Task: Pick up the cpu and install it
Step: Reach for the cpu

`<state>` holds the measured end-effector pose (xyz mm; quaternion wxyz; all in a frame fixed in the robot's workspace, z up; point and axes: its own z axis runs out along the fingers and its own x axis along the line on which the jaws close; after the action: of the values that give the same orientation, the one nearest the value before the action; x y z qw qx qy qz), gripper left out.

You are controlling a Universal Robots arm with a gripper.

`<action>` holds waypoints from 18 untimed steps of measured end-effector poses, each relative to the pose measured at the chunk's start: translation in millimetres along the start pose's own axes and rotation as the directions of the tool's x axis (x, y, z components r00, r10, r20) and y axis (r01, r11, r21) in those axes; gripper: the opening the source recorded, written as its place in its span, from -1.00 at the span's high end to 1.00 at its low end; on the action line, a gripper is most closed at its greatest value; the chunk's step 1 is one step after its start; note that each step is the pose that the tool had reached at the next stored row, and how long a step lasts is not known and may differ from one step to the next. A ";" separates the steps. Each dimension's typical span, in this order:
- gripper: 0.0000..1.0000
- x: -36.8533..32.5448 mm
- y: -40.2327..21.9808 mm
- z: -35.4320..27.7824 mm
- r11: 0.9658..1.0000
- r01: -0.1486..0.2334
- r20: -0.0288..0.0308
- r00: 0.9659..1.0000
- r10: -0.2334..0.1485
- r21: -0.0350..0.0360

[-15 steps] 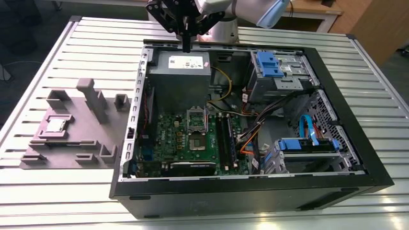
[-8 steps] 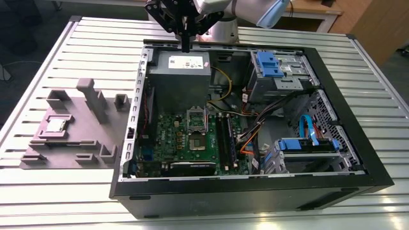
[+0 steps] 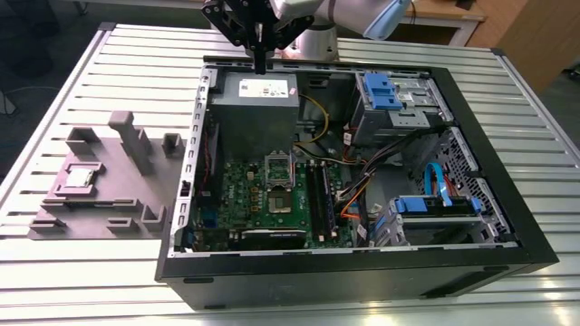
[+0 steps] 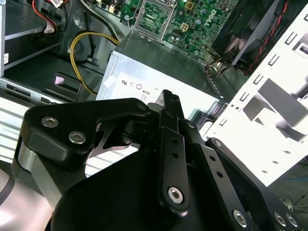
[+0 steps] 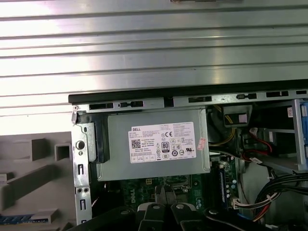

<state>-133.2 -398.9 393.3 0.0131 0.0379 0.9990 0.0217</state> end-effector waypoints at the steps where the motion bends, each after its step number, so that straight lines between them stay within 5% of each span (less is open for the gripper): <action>1: 0.80 0.8 -0.1 0.0 1.000 0.000 0.000 1.000 0.000 0.000; 18: 0.80 6.5 -0.4 -0.2 1.000 0.000 0.000 1.000 0.000 0.000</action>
<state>-139.8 -398.9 393.3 0.0131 0.0379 0.9990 0.0217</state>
